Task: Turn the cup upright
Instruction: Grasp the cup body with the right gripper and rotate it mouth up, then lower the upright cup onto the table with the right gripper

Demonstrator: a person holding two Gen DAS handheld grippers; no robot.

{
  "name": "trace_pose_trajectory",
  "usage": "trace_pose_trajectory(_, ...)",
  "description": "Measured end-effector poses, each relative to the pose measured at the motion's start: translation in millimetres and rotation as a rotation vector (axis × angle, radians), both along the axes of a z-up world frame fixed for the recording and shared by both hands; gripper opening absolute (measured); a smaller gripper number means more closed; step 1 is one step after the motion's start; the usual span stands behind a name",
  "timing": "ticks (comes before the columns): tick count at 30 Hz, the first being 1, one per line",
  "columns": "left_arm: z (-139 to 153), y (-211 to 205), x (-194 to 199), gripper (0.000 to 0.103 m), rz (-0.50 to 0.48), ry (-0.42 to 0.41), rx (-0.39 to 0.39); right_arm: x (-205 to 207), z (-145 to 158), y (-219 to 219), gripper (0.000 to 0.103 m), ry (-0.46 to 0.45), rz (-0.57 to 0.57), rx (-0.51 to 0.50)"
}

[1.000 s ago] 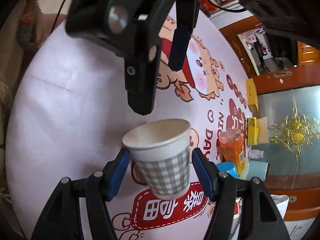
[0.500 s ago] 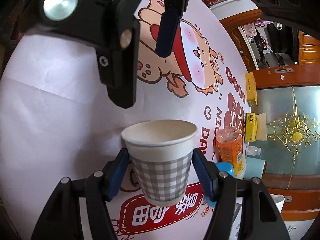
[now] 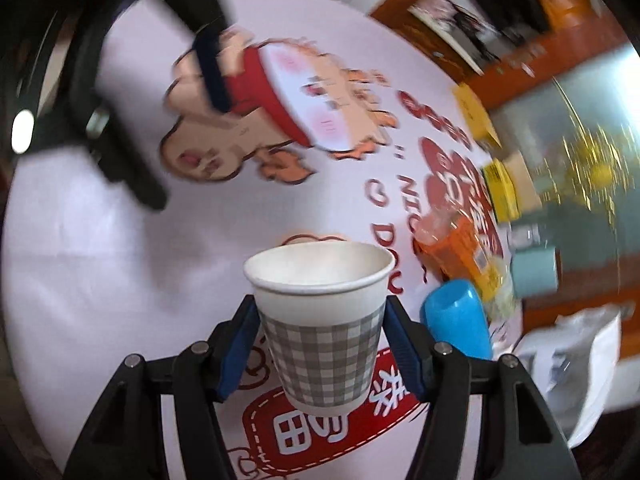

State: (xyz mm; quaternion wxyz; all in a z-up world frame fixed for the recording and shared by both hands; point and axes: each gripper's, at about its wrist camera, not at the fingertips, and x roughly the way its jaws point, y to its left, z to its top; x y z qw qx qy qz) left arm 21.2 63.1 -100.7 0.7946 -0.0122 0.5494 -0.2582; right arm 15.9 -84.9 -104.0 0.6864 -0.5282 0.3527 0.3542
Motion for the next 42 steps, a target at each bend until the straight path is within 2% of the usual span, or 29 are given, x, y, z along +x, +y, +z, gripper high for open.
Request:
trace_pose_trajectory(5, 11.1, -3.0, 3.0, 0.08, 0.042, -0.044, -0.006, 17.3, 23.0, -18.4, 0.062, 0.061, -0.164, 0.202)
trace_pose_trajectory(12, 27.2, -2.5, 17.6, 0.08, 0.209, -0.095, -0.021, 31.3, 34.5, -42.1, 0.062, 0.138, -0.342, 0.439)
trace_pose_trajectory(17, 27.2, -0.4, 27.7, 0.08, 0.29, -0.081, -0.057, 43.1, 35.0, -59.2, 0.062, 0.19, -0.491, 0.632)
trace_pose_trajectory(23, 26.5, -2.0, 29.6, 0.08, 0.323, -0.086, -0.061, 52.7, 25.1, -68.2, 0.062, 0.173, -0.603, 0.788)
trace_pose_trajectory(27, 26.3, -2.7, 29.4, 0.08, 0.332, -0.095, -0.059, 54.8, 19.4, -70.2, 0.062, 0.117, -0.638, 0.869)
trace_pose_trajectory(30, 24.8, -3.6, 29.0, 0.08, 0.331, -0.088, -0.063, 60.0, 9.8, -74.1, 0.062, 0.126, -0.685, 0.9)
trace_pose_trajectory(33, 22.3, -6.5, 26.9, 0.08, 0.326, -0.084, -0.06, 59.2, 0.0, -76.7, 0.063, 0.127, -0.716, 0.887)
trace_pose_trajectory(42, 18.8, -16.9, 19.6, 0.08, 0.308, -0.096, -0.036, 35.0, 0.2, -80.8, 0.063, 0.089, -0.727, 0.867)
